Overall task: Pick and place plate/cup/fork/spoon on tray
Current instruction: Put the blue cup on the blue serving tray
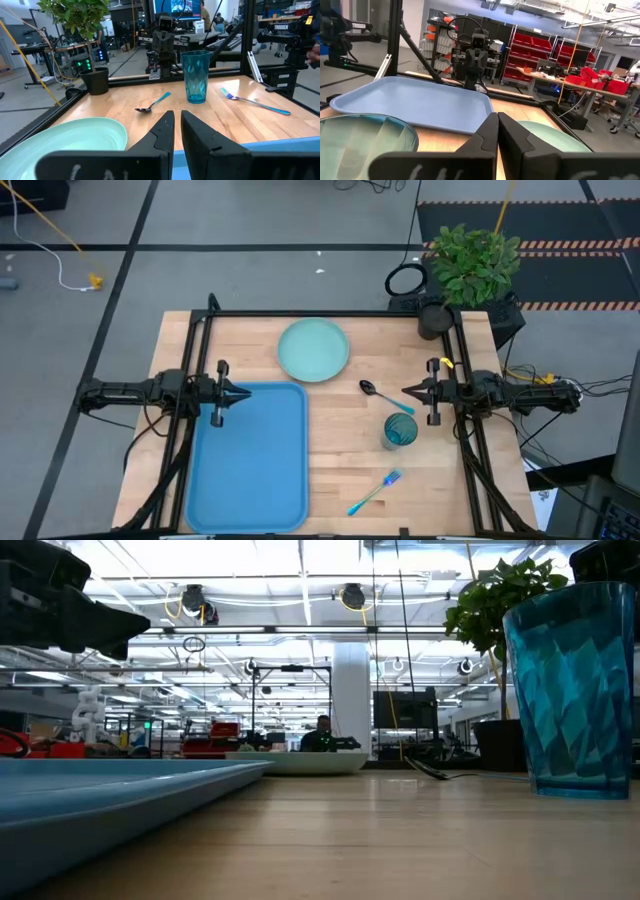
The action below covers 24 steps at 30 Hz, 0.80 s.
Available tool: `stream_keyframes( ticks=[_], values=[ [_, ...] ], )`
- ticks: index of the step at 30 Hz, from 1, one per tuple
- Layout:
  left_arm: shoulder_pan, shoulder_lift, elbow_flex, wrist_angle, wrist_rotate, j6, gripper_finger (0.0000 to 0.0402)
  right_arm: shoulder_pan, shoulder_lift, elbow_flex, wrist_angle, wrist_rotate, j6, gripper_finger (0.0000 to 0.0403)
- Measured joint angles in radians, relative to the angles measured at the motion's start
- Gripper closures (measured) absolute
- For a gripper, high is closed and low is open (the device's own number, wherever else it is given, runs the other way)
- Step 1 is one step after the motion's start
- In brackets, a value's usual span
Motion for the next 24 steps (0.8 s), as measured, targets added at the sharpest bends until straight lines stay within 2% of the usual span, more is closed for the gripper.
stream_keyframes(
  ticks=[5, 10, 15, 19, 24],
  values=[
    [0.0, 0.0, 0.0, 0.0, 0.0, 0.0, 0.0364, 0.0, 0.0, 0.0, 0.005, 0.0, 0.006, 0.0403],
    [0.0, 0.0, 0.0, 0.0, 0.0, 0.0, 0.0364, 0.0, 0.0, 0.0, 0.015, 0.001, 0.216, 0.0403],
    [0.0, 0.0, 0.0, 0.0, 0.0, -0.016, 0.0364, 0.0, 0.004, 0.05, 0.049, -0.01, 0.289, 0.0403],
    [0.0, 0.0, 0.0, 0.0, 0.0, -0.025, 0.0364, 0.014, 0.044, 0.158, 0.024, -0.086, 0.348, 0.0403],
    [0.0, 0.0, 0.0, -0.001, 0.0, -0.043, 0.0364, 0.049, 0.181, 0.361, -0.174, -0.082, 0.408, 0.0403]
  ],
)
